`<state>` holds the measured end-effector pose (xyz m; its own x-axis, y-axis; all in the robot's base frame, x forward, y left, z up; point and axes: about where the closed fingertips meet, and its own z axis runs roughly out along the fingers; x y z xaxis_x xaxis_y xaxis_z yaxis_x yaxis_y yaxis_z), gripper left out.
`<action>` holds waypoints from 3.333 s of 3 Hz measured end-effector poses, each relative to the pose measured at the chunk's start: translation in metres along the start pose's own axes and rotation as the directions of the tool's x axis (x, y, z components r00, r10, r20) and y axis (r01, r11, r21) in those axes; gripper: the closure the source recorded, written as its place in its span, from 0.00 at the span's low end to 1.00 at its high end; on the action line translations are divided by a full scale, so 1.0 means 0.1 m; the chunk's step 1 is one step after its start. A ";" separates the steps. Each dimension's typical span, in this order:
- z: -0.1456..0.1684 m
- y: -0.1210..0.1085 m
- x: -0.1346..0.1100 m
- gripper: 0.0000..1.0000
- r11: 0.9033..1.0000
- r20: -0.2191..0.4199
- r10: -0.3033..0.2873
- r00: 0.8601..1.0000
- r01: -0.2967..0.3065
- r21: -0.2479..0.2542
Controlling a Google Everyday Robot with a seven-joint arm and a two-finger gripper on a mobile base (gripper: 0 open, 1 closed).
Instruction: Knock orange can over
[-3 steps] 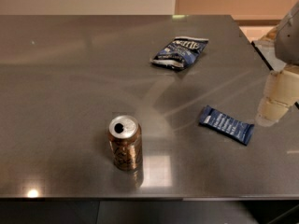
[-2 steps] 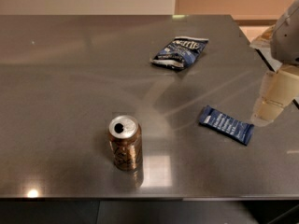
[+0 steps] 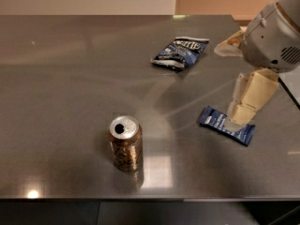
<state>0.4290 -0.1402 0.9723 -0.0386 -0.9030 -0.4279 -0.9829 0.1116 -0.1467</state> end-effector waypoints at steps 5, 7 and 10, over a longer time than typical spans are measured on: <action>1.07 0.89 -1.01 0.00 0.925 0.380 -0.145 0.914 0.261 -0.275; 1.41 0.81 -1.19 0.17 0.922 0.422 -0.145 0.895 0.277 -0.270; 1.27 0.58 -1.42 0.88 0.926 0.443 -0.178 0.879 0.302 -0.227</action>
Offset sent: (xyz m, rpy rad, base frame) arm -0.0635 0.1013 -0.0329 0.3007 0.1787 0.3270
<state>0.4004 0.0475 0.9118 0.2205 -0.6296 -0.7450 -0.9627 -0.2634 -0.0623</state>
